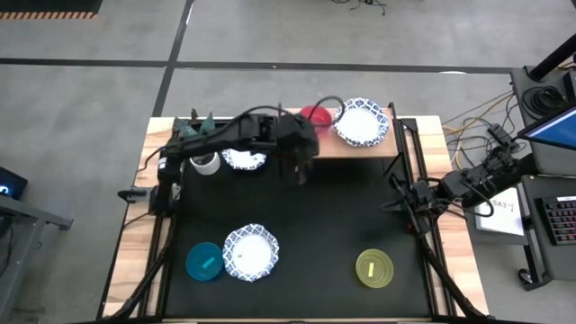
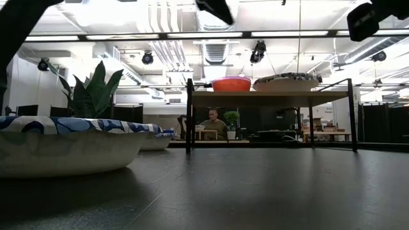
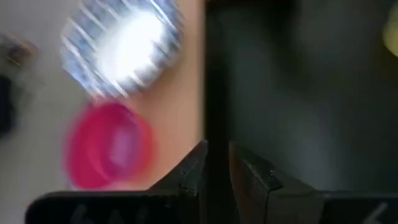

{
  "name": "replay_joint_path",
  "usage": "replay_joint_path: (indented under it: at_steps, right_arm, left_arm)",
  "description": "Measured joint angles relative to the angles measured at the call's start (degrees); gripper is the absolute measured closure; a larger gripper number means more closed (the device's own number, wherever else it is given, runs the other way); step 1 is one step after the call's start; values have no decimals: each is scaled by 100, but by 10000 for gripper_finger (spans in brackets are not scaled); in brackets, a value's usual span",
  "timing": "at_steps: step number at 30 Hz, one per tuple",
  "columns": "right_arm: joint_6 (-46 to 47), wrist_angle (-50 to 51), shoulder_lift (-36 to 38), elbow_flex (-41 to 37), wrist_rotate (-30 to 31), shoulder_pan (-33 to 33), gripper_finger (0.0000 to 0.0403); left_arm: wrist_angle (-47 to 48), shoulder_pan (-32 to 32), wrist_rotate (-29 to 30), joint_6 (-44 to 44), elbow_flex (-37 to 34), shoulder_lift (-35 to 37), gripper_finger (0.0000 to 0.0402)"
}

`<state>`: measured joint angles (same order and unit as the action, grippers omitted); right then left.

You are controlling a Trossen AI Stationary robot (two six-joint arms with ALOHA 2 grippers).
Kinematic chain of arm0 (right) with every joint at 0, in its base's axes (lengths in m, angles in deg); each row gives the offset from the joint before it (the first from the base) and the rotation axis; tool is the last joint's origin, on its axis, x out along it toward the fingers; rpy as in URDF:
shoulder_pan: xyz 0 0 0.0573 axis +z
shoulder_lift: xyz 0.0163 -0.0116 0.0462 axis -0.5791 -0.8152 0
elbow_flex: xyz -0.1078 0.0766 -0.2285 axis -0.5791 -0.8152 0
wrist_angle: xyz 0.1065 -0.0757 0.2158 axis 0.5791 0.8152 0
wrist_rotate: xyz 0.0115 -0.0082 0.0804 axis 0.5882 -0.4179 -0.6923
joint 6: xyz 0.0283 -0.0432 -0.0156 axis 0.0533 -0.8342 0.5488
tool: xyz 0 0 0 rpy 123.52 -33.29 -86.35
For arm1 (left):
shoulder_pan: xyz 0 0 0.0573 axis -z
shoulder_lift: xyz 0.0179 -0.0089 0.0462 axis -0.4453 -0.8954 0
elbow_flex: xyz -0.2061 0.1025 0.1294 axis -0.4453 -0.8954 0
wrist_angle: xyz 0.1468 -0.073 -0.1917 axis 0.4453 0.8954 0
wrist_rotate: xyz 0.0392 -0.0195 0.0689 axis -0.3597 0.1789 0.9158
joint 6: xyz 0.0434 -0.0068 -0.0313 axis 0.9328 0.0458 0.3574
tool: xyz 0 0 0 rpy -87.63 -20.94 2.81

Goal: Place and stack bowls onto a shelf
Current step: Stack the yellow bowl on the violet bowl on the stock shelf

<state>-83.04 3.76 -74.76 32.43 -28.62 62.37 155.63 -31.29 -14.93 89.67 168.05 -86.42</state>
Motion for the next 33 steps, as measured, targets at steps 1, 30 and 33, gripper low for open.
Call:
replay_joint_path:
  at_steps: [1, 30, 33]
  right_arm:
    - [0, -167, -81, 0, 25, 0, 394]
    - [4684, 3292, -4736, 3519, -1036, 201, 394]
    - [5370, 3834, -5209, 4016, -1373, 266, 394]
  left_arm:
    - [276, 69, -84, -138, -25, 33, 360]
    - [-4843, 1609, 909, -1245, -7530, 4735, 362]
    - [-5347, 1616, 1126, -1245, -7997, 5149, 362]
